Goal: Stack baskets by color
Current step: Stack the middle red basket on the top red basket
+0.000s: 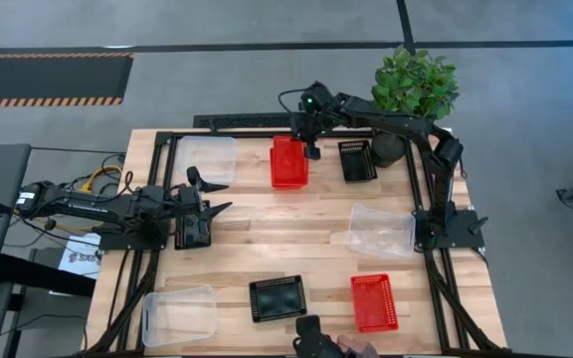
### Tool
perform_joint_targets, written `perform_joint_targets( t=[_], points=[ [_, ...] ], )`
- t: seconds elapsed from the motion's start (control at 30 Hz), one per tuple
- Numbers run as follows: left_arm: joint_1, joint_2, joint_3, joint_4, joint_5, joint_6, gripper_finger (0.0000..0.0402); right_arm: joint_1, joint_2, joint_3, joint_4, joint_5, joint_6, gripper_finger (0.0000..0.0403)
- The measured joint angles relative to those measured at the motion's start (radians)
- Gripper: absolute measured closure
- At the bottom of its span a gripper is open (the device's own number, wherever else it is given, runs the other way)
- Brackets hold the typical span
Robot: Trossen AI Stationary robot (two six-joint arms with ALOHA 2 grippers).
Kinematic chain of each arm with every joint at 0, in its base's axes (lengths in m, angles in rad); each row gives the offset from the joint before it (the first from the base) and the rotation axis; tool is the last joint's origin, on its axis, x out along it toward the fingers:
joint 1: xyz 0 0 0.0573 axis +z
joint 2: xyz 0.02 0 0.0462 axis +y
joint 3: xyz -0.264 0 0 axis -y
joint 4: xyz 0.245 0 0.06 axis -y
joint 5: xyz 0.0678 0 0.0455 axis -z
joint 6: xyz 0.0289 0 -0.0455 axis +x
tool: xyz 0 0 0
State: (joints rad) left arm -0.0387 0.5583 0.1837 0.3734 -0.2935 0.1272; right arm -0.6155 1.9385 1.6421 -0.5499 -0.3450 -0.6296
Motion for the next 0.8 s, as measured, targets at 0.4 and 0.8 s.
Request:
perform_joint_targets(
  t=[0.4,0.8],
  points=[
    [0.0,0.0,0.0,-0.001,0.0,0.0,0.0189,0.005,0.0,0.0,0.003,0.002,-0.007,0.0388],
    [0.0,0.0,0.0,-0.001,-0.001,0.0,0.0189,0.02,0.0,0.0,0.004,0.005,-0.007,0.0351]
  ],
)
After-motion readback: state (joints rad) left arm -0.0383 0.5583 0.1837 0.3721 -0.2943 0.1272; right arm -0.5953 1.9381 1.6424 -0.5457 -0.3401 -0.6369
